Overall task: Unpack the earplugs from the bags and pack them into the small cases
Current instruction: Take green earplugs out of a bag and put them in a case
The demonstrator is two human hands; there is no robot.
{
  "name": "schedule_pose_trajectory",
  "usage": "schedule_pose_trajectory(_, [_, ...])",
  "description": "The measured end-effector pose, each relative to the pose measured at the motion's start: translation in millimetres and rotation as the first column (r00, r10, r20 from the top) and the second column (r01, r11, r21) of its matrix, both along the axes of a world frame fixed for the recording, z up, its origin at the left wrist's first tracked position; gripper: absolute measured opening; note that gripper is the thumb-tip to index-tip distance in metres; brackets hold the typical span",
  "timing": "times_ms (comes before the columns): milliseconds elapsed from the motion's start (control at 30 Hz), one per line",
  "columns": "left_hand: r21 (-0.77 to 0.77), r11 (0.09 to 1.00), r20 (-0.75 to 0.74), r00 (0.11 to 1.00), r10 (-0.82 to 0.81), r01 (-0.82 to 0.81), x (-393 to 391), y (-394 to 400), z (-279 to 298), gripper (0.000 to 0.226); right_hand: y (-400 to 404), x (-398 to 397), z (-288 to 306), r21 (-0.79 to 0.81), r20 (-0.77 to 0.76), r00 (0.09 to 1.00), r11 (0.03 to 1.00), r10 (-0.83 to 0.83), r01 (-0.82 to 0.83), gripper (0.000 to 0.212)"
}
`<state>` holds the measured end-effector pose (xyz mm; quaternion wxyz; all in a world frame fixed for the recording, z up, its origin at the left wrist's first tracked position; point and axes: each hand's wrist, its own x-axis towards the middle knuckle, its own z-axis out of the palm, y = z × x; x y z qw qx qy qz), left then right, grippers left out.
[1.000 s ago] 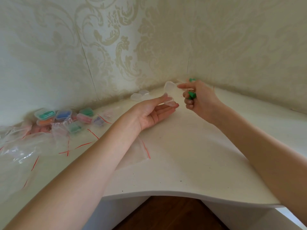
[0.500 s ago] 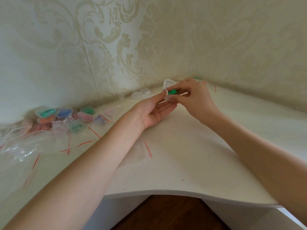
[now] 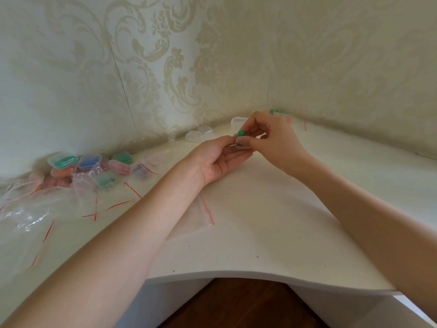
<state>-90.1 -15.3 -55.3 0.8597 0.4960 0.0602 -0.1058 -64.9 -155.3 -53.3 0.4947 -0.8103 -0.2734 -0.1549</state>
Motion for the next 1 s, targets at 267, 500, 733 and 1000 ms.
schedule_pose_trajectory(267, [0.048,0.998,0.012,0.999,0.033,-0.034,-1.3,2.6,4.1,0.019,-1.9,1.9,6.6,0.283,-0.229,0.973,0.958,0.027,0.04,0.013])
schedule_pose_trajectory(500, [0.073,0.997,-0.018,0.999,0.03,-0.029,-2.9,3.0,5.5,0.012,2.5,-7.2,3.9,0.058,0.083,0.997,0.998,0.004,-0.009,0.014])
schedule_pose_trajectory(733, [0.085,0.995,-0.02,0.999,0.046,-0.044,-3.4,4.8,6.9,0.009,3.0,-7.6,4.7,0.099,0.049,0.999,0.995,0.003,-0.008,0.016])
schedule_pose_trajectory(1000, [0.1,0.995,0.013,1.0,0.013,-0.014,-5.6,3.1,7.8,0.015,-0.3,0.2,0.1,-0.066,0.077,0.989,0.989,-0.124,0.129,0.008])
